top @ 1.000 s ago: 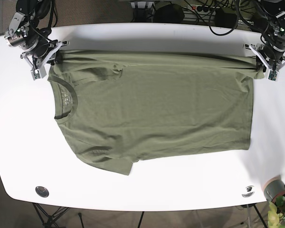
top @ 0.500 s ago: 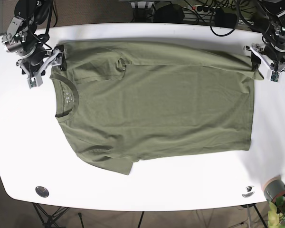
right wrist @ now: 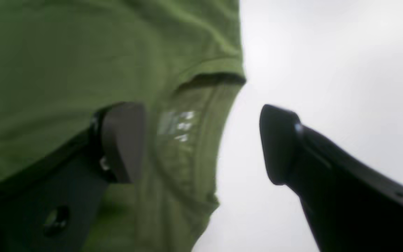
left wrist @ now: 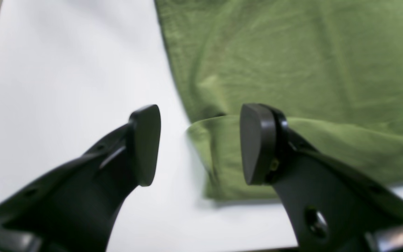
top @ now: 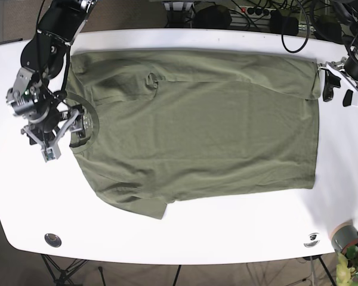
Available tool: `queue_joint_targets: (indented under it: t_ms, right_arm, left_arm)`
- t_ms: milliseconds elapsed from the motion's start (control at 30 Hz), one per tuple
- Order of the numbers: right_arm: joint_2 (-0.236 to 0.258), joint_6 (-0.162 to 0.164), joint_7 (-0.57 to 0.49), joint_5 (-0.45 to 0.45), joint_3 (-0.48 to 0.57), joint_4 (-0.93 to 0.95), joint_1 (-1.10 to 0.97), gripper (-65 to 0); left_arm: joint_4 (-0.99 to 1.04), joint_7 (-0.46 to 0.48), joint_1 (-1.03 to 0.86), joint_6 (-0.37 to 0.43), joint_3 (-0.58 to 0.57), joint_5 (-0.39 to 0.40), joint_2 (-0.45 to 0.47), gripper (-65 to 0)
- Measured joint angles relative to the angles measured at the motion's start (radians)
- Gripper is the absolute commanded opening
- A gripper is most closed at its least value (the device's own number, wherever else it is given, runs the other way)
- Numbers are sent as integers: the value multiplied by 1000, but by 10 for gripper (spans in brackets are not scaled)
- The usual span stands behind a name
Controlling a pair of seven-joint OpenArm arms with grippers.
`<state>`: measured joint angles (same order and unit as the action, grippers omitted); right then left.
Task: Fold the T-shirt properly
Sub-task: 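Release the shirt and move both grippers to its side edges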
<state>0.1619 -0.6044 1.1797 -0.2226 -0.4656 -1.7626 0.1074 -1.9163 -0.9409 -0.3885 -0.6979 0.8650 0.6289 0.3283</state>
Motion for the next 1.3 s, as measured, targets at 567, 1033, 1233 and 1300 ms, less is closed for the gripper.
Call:
queue_joint_targets:
  t_ms: [567,1033,1233,1300]
  right_arm:
    - [105,5,-403,77,114,769,343,-170]
    - [90,9,-534,63,157,932,364,-170]
    - [76,2,-545,58,158,928,354,-171]
    - [76,2,-555,53,158,927,347,-200]
  left_arm:
    - [5,-2,168,1,15,-229,-31,-318]
    - [78,-1,386,-3,-26,-518,-82,-257]
    - [167,-6,442,81,-57,-531,-81,-167]
    - [200,-5,472,134,-76,-531,-77,-156]
